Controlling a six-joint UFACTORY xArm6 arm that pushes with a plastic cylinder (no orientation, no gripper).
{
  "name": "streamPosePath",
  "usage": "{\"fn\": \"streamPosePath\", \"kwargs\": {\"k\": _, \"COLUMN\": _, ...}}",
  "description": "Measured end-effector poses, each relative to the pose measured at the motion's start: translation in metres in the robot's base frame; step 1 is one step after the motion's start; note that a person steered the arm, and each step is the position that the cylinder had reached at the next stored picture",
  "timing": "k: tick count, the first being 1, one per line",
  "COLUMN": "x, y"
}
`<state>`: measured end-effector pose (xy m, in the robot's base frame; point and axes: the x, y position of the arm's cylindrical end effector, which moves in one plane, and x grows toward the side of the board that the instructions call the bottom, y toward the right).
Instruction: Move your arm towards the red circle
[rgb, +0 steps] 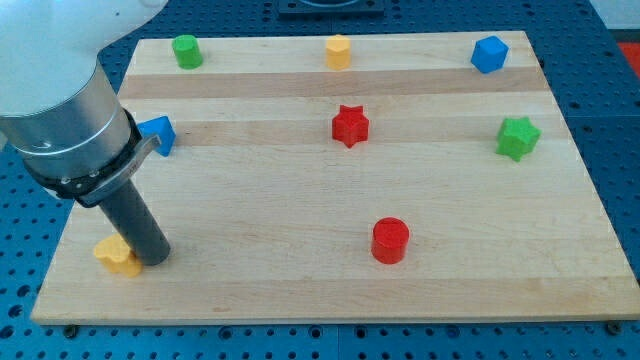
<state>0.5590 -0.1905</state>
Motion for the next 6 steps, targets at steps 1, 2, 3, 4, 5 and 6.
{"fn": "streamPosePath", "kwargs": {"k": 1, "x": 0.0, "y": 0.009}}
{"fn": "streamPosePath", "kwargs": {"k": 2, "x": 0.0, "y": 0.048}}
{"fn": "streamPosePath", "kwargs": {"k": 3, "x": 0.0, "y": 0.1}}
{"fn": "streamPosePath", "kwargs": {"k": 4, "x": -0.001, "y": 0.154}}
{"fn": "streamPosePath", "kwargs": {"k": 5, "x": -0.005, "y": 0.203}}
{"fn": "streamPosePath", "kwargs": {"k": 6, "x": -0.016, "y": 0.245}}
